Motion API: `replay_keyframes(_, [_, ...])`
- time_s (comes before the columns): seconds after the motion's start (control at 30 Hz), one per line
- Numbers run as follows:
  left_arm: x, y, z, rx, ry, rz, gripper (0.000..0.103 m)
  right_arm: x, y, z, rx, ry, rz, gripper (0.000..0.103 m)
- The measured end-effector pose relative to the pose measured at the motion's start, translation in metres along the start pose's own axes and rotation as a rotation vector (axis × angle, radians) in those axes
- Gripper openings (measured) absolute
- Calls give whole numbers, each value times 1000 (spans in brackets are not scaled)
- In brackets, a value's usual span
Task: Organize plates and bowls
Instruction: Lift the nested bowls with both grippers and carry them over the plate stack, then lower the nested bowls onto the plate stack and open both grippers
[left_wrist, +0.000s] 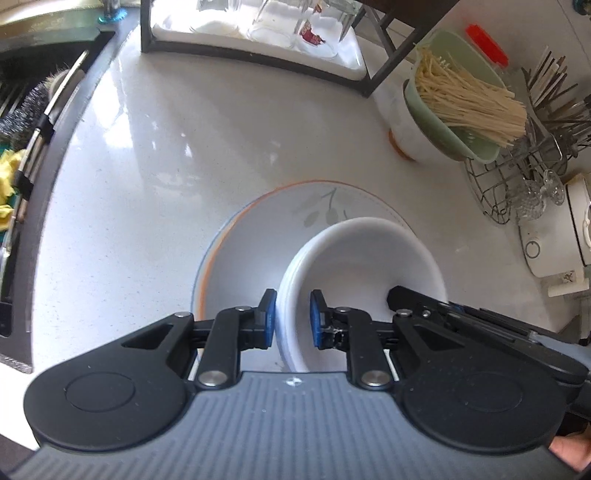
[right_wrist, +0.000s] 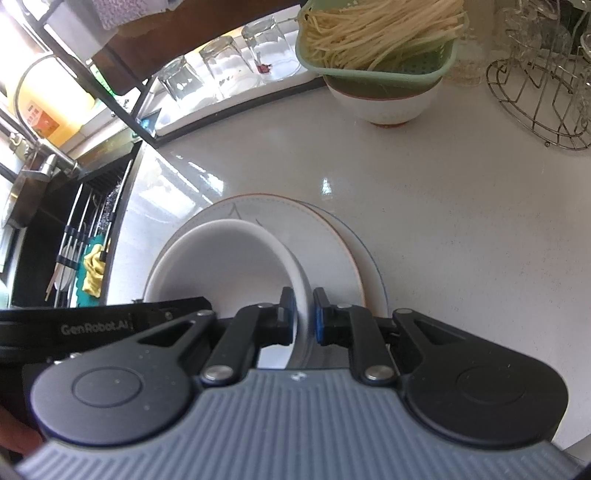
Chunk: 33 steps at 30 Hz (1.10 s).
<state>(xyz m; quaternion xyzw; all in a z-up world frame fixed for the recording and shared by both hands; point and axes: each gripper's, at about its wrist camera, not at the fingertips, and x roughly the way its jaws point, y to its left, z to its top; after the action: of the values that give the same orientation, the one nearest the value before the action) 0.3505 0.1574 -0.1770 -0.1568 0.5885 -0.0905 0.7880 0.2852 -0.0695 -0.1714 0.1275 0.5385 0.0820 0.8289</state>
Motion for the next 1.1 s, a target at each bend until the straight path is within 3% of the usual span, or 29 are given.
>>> replay_keyframes(0.13, [-14,-4,-1,0,-17,11,34,-12,0,-3,-14,-10,15,17])
replay_keyframes(0.2, [-26,-8,-2,6,-40,17,37,-20,0,-3,-22,-21,16,28])
replay_keyframes(0.3, [-49,-11,-3,-20,-71,-1,41,-39,0,-4,-49,-66,20,30])
replay_keyframes(0.43, [-89,-19,-5,-33,-159,-21,42,-68,-2,-4,-60,-126,55,30])
replay_keyframes(0.57, [-129,-38,-16,16,-258,-26,42,-104,0,-7,-113,-205,79,30])
replay_keyframes(0.87, [-196,-83,-72,84,-422,-4,42,-185,-10,-28,-170,-374,123,30])
replay_keyframes(1.1, [-220,-108,-129,114,-480,24,42,-232,-20,-63,-211,-486,137,31])
